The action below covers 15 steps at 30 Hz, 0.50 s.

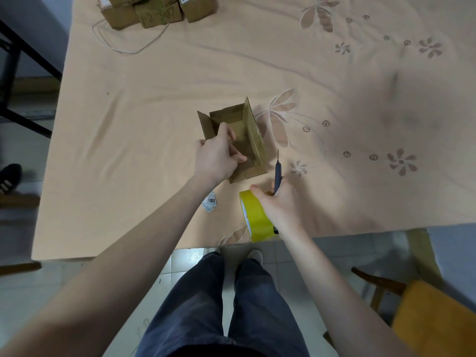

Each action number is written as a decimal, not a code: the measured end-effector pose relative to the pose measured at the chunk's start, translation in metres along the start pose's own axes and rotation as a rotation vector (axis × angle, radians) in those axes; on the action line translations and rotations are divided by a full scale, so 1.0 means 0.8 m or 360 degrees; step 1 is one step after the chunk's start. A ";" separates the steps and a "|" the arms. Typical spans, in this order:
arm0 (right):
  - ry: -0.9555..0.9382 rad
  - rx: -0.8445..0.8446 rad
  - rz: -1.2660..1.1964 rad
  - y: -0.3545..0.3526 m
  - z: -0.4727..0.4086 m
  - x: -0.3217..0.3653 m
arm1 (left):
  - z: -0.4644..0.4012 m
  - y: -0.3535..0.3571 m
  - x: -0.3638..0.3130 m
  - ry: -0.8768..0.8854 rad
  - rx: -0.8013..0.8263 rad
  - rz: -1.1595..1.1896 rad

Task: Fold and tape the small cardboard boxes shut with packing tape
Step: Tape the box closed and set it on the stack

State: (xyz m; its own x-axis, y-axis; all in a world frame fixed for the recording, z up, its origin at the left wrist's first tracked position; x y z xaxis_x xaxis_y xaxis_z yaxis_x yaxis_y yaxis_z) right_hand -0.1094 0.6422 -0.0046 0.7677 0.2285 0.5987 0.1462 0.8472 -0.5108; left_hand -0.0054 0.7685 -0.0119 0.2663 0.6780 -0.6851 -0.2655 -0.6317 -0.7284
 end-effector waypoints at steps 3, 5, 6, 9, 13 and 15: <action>0.0030 0.0019 0.0019 0.000 -0.003 -0.001 | -0.001 0.001 0.003 -0.0001 -0.0015 -0.0070; 0.0030 0.0028 0.0038 0.000 -0.003 -0.003 | -0.002 0.001 0.004 0.0002 -0.0006 -0.0072; 0.0028 0.0031 0.0046 0.000 -0.003 -0.003 | -0.002 0.002 0.005 0.0008 -0.0004 -0.0074; 0.0048 0.0050 0.0048 0.000 -0.003 -0.002 | -0.001 0.006 0.009 0.0027 -0.0001 -0.0095; 0.0072 0.0040 0.0118 0.003 -0.004 -0.004 | 0.006 0.017 0.016 0.0081 0.0015 -0.0193; 0.0086 0.0035 0.0135 0.003 -0.005 -0.008 | 0.010 0.024 0.019 0.0123 0.0016 -0.0235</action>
State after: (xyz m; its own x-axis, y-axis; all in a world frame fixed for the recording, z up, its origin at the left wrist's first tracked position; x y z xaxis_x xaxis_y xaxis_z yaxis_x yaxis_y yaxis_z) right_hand -0.1112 0.6411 -0.0123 0.8092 0.2745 0.5195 0.0659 0.8362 -0.5445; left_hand -0.0135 0.7699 -0.0361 0.3736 0.7320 -0.5697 -0.2274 -0.5232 -0.8213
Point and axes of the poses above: each hand's wrist, its own z-axis away from the middle knuckle, its own y-axis out of the palm, x = y × z, the point moved 1 cm from there along -z, towards the middle knuckle, and after that the axes turned 15 degrees about y, right-handed, at the moved point
